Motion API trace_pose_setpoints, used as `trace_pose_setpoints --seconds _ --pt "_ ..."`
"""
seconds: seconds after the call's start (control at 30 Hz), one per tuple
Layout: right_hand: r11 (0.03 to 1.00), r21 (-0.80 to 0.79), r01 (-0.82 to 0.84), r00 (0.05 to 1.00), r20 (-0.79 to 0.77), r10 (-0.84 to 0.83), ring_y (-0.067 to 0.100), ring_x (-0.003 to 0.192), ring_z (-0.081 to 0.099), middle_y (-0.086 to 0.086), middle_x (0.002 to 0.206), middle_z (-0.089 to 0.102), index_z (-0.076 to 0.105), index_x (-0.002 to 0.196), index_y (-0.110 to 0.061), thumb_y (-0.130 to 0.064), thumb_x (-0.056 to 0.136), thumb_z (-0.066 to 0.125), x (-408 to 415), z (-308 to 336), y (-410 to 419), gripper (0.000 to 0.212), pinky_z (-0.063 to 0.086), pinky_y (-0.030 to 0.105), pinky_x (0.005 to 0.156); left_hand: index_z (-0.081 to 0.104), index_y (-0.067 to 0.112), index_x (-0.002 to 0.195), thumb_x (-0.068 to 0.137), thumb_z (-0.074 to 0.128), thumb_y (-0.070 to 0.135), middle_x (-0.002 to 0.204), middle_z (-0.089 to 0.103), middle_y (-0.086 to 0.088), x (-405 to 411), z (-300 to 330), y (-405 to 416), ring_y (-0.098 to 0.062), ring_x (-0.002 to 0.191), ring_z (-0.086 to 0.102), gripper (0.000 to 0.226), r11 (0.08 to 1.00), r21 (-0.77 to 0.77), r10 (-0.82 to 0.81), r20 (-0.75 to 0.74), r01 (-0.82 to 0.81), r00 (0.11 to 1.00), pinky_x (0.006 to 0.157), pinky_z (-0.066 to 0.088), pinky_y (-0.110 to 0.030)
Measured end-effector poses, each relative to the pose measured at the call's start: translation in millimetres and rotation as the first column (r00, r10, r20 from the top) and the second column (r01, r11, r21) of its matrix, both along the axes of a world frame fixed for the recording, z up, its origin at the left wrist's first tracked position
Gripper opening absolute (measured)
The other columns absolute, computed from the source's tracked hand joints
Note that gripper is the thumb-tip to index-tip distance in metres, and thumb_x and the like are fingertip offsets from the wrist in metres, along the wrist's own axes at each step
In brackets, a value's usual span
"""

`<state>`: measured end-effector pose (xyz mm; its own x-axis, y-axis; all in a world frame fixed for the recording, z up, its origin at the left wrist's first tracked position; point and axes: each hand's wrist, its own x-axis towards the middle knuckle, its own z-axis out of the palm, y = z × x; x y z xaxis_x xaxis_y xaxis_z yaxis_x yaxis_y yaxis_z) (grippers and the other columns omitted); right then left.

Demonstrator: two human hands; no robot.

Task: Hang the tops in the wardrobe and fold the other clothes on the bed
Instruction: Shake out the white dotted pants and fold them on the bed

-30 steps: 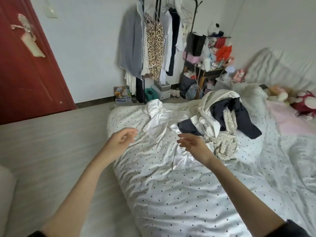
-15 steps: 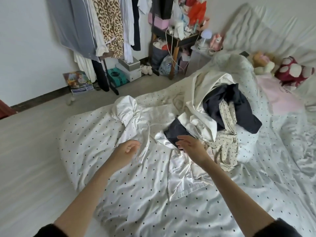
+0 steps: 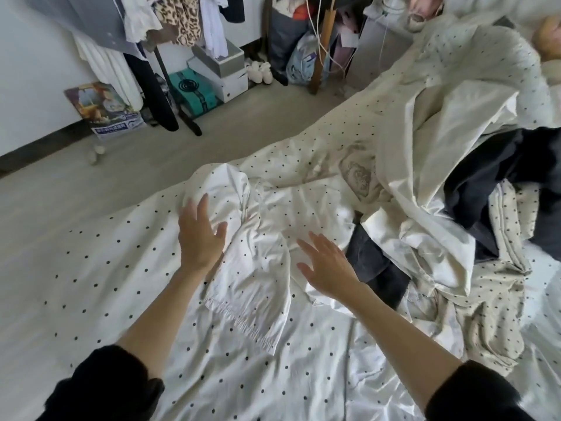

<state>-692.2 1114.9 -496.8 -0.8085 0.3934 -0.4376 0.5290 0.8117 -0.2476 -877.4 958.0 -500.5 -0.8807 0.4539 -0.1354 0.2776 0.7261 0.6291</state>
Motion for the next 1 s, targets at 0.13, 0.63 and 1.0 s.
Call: trace_pose_setpoints --seconds 0.13,0.63,1.0 --pt "1.000 -0.009 -0.008 1.000 0.014 0.008 0.019 0.146 0.004 0.005 0.158 0.009 0.025 0.148 -0.021 -0.039 0.101 0.033 -4.2 -13.8 2.9 0.051 -0.002 0.034 0.117 0.011 0.014 0.150 0.086 0.067 0.021 0.153 0.022 -0.013 -29.7 -12.9 17.4 -0.026 0.136 0.030 0.086 0.992 0.063 0.087 0.307 -0.111 0.948 0.104 0.029 -0.033" --pt "0.914 -0.400 0.069 0.962 -0.217 -0.168 0.004 0.090 0.062 -0.004 0.119 0.065 0.068 0.112 -0.022 -0.036 0.089 0.060 -87.1 26.2 -2.3 0.028 0.047 0.026 0.090 0.061 0.030 0.122 0.096 0.046 0.015 0.113 0.068 0.004 64.1 -4.7 -16.1 -0.025 0.083 0.067 0.034 0.735 -0.008 -0.613 0.419 0.678 0.669 0.080 0.054 -0.039" --pt "0.976 -0.078 -0.204 0.978 -0.060 0.200 0.015 0.099 0.058 -0.004 0.113 0.065 0.068 0.093 -0.008 -0.017 0.096 0.043 16.3 -20.0 -45.3 0.026 0.041 0.025 0.095 0.056 0.020 0.101 0.091 0.051 0.009 0.101 0.059 0.003 45.7 -10.0 -72.9 -0.011 0.091 0.057 0.017 0.994 -0.072 -0.069 0.195 0.084 0.978 0.074 0.040 -0.020"
